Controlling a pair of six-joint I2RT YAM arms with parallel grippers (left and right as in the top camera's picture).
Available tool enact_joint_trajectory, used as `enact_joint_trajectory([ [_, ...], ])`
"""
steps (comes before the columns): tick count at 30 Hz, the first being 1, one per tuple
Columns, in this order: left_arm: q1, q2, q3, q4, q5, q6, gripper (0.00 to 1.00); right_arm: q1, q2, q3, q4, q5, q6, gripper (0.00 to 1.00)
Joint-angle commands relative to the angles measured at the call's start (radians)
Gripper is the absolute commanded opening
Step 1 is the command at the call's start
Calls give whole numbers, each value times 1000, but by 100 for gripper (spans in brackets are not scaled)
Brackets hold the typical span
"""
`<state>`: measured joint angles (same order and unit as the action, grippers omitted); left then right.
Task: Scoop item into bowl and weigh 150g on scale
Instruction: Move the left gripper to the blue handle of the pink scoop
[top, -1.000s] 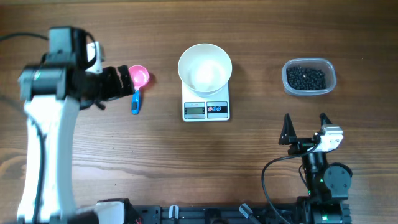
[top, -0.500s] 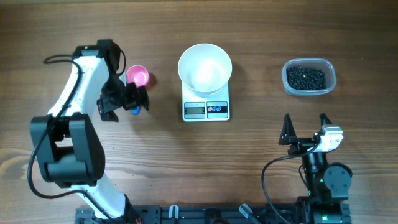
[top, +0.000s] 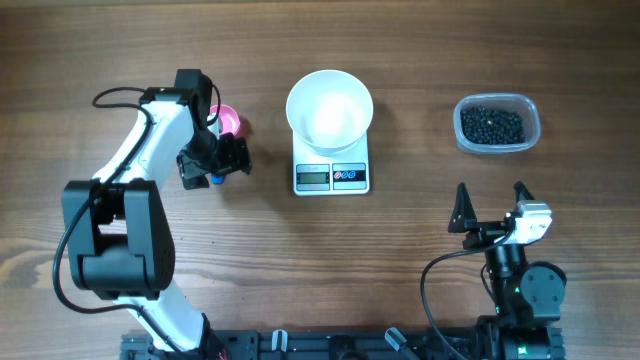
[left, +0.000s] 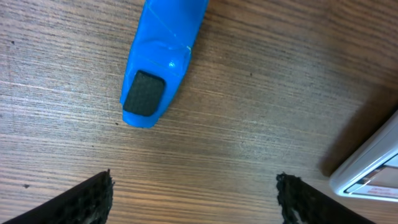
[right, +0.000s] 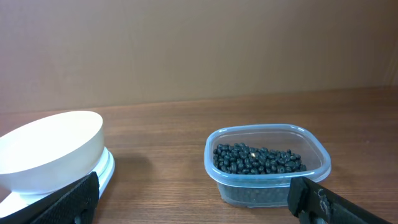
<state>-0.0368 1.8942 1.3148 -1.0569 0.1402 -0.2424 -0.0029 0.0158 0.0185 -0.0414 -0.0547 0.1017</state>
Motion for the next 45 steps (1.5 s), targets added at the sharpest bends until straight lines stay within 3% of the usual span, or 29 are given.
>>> enact_joint_trajectory([
  [1, -1, 6, -44, -1, 9, -1, 87, -4, -2, 5, 3, 10, 6, 100],
  [3, -1, 6, -74, -1, 35, -1, 87, -4, -2, 5, 3, 10, 6, 100],
  [5, -1, 6, -103, -1, 77, 0, 100, -4, -2, 5, 3, 10, 6, 100],
  [45, 0, 6, -127, 182, 15, 29, 100, -4, -2, 5, 3, 10, 6, 100],
])
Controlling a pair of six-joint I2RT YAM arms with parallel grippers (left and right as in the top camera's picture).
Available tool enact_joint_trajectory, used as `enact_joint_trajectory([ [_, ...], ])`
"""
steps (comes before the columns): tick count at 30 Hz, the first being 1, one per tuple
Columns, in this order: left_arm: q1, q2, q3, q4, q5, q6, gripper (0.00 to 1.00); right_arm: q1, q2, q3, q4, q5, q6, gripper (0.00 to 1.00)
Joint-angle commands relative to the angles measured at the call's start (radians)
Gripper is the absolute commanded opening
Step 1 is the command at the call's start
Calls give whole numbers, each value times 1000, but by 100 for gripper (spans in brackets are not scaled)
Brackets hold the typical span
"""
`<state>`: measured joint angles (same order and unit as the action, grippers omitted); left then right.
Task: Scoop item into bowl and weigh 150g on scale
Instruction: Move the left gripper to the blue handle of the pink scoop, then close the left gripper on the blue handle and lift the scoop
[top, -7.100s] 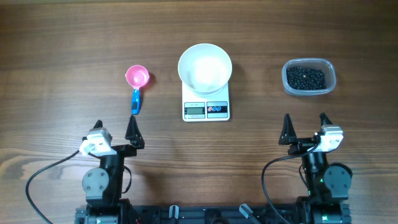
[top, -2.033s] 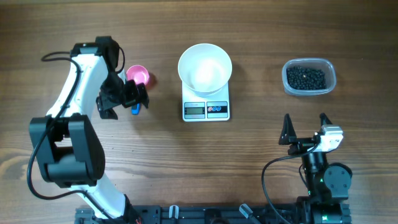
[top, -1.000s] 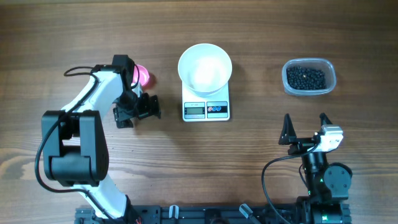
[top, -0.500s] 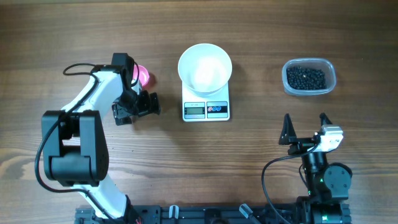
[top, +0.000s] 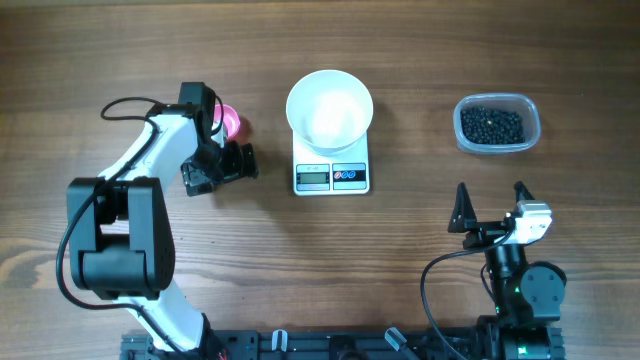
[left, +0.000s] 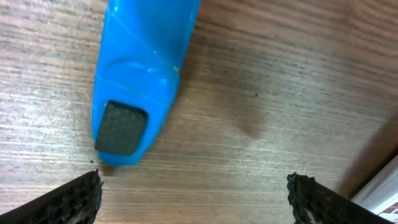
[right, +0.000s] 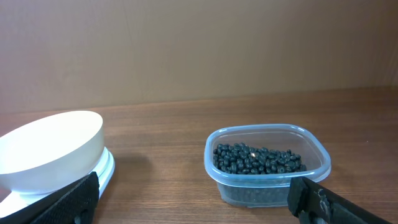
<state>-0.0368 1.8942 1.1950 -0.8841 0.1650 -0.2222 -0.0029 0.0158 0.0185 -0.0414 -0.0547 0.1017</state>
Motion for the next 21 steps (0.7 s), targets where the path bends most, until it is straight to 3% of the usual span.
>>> enact_joint_trajectory([
  [1, 0, 6, -7, 14, -10, 9, 100, -4, -2, 5, 3, 10, 6, 100],
  [16, -1, 6, -8, 178, -111, 9, 98, -4, -2, 5, 3, 10, 6, 100],
  [21, 0, 6, -102, 296, -111, 10, 96, -4, -2, 5, 4, 10, 6, 100],
])
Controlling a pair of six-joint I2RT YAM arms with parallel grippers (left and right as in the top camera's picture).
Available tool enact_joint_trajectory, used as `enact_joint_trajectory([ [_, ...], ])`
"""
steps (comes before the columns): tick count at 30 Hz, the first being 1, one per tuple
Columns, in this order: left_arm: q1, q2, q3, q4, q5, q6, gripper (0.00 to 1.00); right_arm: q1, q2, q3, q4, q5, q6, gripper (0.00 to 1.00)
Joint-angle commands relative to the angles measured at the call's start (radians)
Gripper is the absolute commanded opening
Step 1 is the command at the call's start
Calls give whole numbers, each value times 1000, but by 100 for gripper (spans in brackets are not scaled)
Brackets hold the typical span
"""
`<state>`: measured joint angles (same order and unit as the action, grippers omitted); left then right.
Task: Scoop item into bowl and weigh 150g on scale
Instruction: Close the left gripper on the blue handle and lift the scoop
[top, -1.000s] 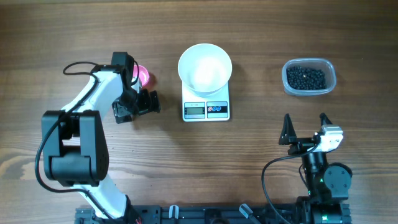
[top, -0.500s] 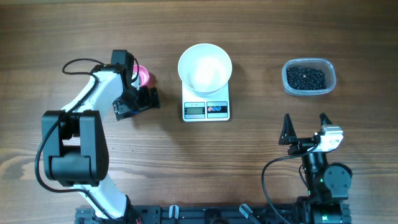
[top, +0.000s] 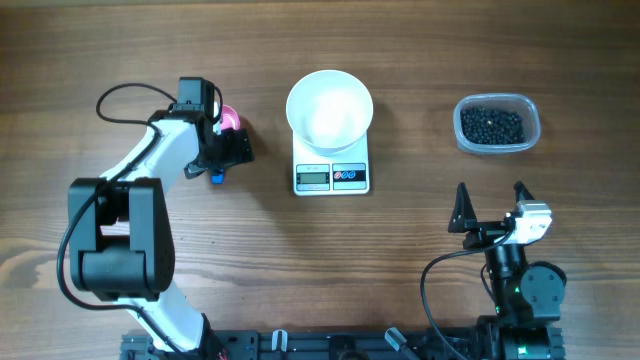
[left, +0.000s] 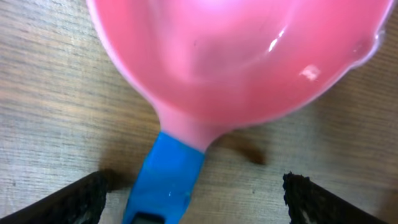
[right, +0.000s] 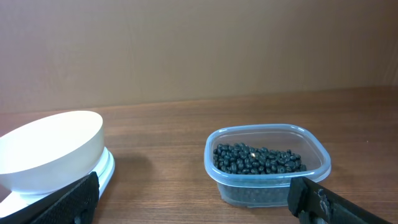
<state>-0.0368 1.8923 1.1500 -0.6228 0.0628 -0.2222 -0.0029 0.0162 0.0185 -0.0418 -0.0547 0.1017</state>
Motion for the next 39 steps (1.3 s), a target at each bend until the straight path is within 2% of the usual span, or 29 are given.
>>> enact_joint_trajectory([
  [1, 0, 8, -61, 44, -9, 10, 98, -4, -2, 5, 4, 10, 6, 100],
  [6, 0, 8, -61, 129, -9, 17, 100, -4, -2, 5, 4, 10, 6, 100],
  [7, 0, 8, -61, 147, -9, 54, 96, -4, -2, 5, 4, 10, 6, 100],
  [9, 0, 8, -61, 167, -47, 114, 60, -4, -2, 5, 4, 10, 6, 100],
  [10, 0, 8, -67, 167, -50, 114, 53, -4, -2, 5, 4, 10, 6, 100],
  [14, -1, 8, -82, 171, -53, 113, 40, -4, -2, 5, 4, 10, 6, 100],
  [20, -43, 8, -83, 111, -55, 99, 38, -4, -2, 5, 4, 10, 6, 100],
  [22, -60, 8, -83, 127, -171, 100, 40, -4, -2, 5, 4, 10, 6, 99],
  [24, -58, 9, -83, 190, -229, 100, 41, -4, -2, 5, 4, 10, 6, 100],
  [30, -58, 9, -85, 235, -229, 93, 40, -4, -2, 5, 4, 10, 6, 100],
  [34, -58, 9, -85, 235, -210, 25, 35, -4, -2, 5, 4, 10, 6, 100],
  [36, -58, 9, -85, 235, -210, 23, 25, -4, -2, 5, 4, 10, 6, 100],
  [39, -58, 9, -85, 233, -210, 23, 23, -4, -2, 5, 4, 10, 6, 100],
])
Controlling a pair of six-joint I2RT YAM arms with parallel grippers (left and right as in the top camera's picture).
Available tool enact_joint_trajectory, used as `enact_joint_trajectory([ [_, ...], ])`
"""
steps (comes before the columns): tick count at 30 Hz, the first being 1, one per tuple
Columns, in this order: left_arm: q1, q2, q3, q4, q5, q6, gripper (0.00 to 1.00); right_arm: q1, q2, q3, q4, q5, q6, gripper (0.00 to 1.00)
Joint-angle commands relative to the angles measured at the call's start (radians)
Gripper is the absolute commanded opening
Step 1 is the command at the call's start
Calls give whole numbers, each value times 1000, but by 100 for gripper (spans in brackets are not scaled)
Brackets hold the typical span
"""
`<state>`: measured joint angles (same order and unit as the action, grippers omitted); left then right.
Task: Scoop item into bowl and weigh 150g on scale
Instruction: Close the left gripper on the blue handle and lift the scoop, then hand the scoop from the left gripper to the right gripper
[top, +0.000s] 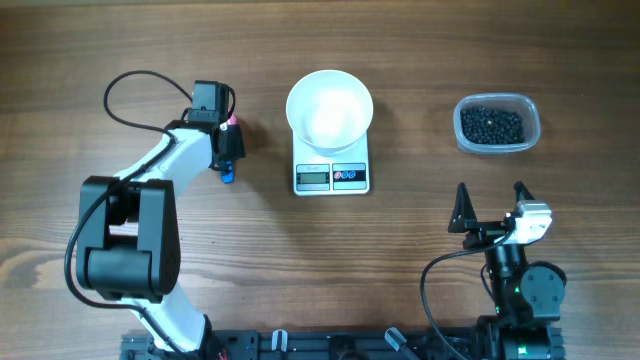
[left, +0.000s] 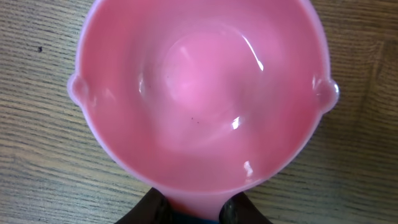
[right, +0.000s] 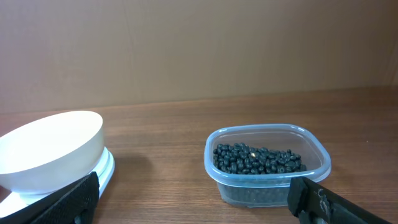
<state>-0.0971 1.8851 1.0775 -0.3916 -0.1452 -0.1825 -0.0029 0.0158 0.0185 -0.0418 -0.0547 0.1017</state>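
Observation:
The scoop, with a pink bowl (left: 198, 93) and a blue handle (top: 228, 174), lies on the table left of the scale. My left gripper (left: 194, 214) is shut on it where the pink neck meets the blue handle, and its dark fingers (left: 152, 210) press both sides. From overhead the left gripper (top: 227, 148) covers most of the scoop. A white bowl (top: 329, 108) stands on the white scale (top: 331, 177). Black beans fill a clear tub (top: 497, 123), which the right wrist camera also sees (right: 266, 163). My right gripper (top: 490, 214) rests open near the front, holding nothing.
The bowl (right: 50, 149) and scale show at the left in the right wrist view. The left arm's black cable (top: 140, 85) loops over the table at the far left. Bare wooden tabletop (top: 420, 80) lies between scale and tub.
The left gripper's fingers stood wide apart beside the scoop's neck; now they are shut on it. The wrist has shifted slightly toward the pink bowl. The right arm is unchanged.
The left gripper first hung open over the end of the blue handle, then sat closer to that end. Later it was open over the junction of handle and pink bowl. Now it is shut there. The right arm, bowl, scale and tub stayed put.

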Motion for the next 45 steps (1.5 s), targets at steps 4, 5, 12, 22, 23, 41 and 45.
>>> enact_joint_trajectory([
  [4, 3, 16, -13, 0, -2, -16, 17, -4, -2, 5, 4, 10, 6, 100],
  [5, 3, 16, -12, 0, -2, -16, 16, -4, -2, 5, 4, 10, 6, 100],
  [12, 3, -147, 31, -1, -2, -16, 10, -4, -2, 5, 4, 10, 6, 100],
  [22, 3, -552, 31, -135, 230, -309, 4, -4, -2, 5, 4, 10, 6, 100],
  [23, 3, -554, 31, -164, 271, -315, 4, -4, -2, 5, 4, 10, 6, 100],
  [41, 3, -542, 31, -338, 700, -669, 4, -4, 141, 291, 50, -130, 103, 100],
  [45, 3, -542, 31, -299, 721, -945, 4, -4, 494, 768, -352, -218, 29, 100],
])
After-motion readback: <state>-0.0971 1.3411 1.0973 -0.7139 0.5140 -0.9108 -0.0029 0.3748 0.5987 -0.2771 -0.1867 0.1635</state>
